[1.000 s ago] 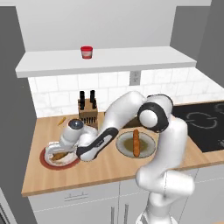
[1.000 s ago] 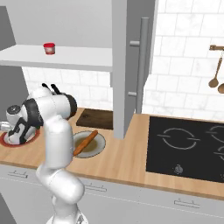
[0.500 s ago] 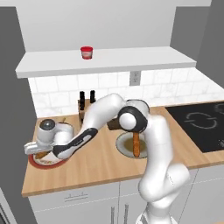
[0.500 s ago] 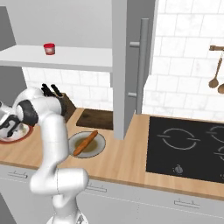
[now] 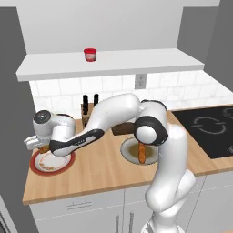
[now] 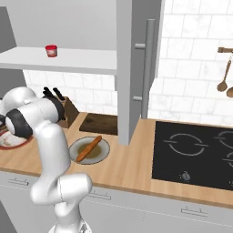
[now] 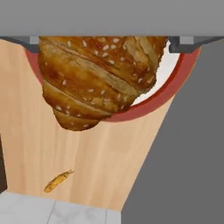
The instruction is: From the different types of pastries on the counter, select a croissant and place it on the cutting board. Then retrieve a jar of jam from the cabinet and place it alongside the croissant on the cutting board.
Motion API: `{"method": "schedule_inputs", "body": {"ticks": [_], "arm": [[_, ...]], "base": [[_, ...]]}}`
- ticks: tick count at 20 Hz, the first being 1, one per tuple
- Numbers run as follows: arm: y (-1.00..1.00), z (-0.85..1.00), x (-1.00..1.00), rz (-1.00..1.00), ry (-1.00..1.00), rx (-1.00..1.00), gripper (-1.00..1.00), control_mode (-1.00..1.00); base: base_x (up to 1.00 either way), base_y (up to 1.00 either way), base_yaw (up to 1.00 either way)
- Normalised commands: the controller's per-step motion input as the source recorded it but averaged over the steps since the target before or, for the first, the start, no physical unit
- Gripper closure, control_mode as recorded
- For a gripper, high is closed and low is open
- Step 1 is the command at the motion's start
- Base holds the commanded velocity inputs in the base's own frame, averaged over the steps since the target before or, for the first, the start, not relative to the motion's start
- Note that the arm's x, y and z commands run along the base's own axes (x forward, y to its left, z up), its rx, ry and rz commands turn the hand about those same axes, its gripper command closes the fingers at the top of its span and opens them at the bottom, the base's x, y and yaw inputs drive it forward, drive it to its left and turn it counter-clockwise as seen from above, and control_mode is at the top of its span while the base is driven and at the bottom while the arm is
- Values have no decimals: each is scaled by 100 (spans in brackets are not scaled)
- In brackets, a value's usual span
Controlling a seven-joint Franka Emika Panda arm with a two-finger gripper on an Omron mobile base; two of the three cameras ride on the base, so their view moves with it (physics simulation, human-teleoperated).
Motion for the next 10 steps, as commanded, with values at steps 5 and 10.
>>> {"method": "schedule_inputs", "body": {"ticks": [5,10], "arm": [[-91,0,4,0,-4,0,100,-100],[-100,0,11,0,-6,4,100,-100]], "base": [[0,0,0],[0,0,0]]}}
